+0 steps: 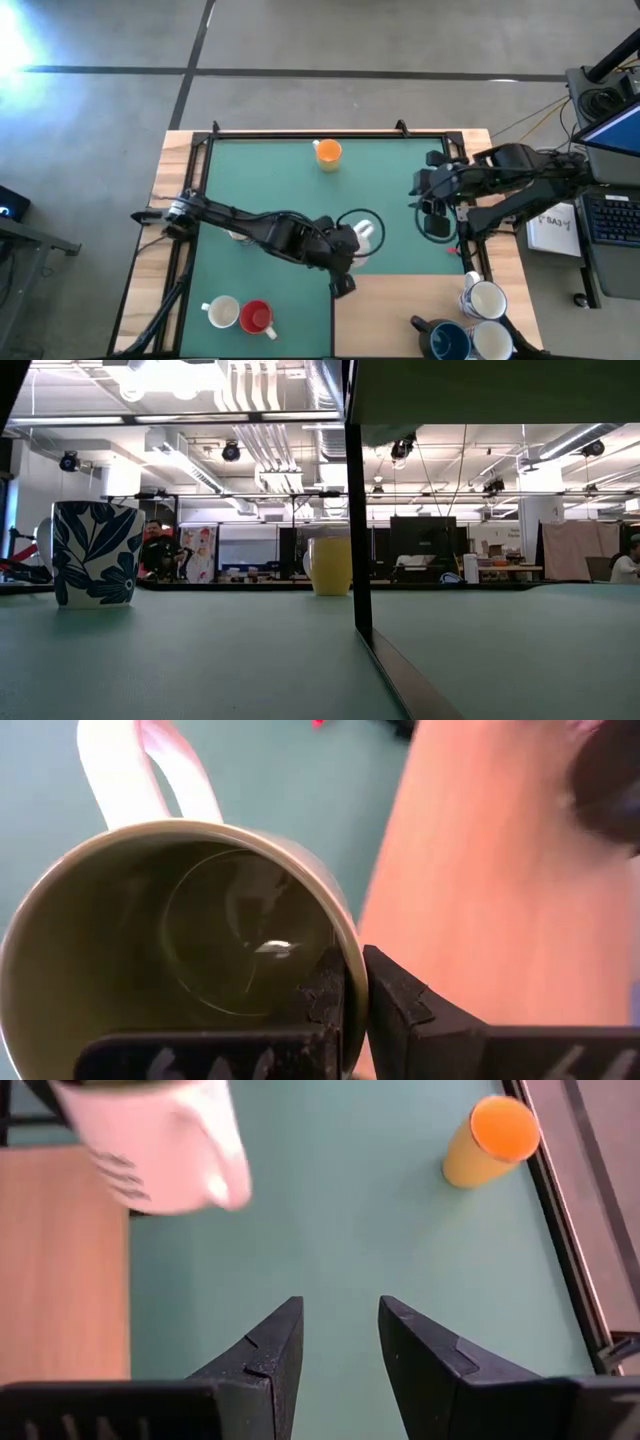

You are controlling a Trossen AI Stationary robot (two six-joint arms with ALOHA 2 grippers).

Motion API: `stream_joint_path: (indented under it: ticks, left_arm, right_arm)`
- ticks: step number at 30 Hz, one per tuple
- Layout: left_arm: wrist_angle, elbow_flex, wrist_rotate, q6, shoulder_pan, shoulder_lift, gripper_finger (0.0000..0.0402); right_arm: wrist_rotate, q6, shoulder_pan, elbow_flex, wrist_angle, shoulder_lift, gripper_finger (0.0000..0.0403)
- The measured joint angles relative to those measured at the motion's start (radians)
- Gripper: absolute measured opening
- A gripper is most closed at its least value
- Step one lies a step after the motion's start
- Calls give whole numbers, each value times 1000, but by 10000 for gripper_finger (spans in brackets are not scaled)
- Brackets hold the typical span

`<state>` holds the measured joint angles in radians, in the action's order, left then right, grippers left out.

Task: Place coffee mugs
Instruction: Put the white mug on the shelf

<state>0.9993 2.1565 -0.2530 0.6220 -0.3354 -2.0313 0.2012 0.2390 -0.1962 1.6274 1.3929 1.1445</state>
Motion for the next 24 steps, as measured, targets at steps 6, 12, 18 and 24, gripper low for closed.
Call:
stream_joint_path:
  ticks: [6,12,18,24]
  left_arm:
    - [-5,116,1,-109,-25,-53,2]
    - [-53,176,166,-171,-38,-93,4]
    - [-29,171,212,-198,-45,-102,5]
    - [14,172,247,-215,-46,-99,6]
  right_arm:
    - [-1,25,0,-136,-25,-60,123]
    - [-60,106,0,-240,-68,-107,120]
    - [-155,190,-4,-286,-209,-140,119]
    - [-261,277,-22,-322,-360,-133,119]
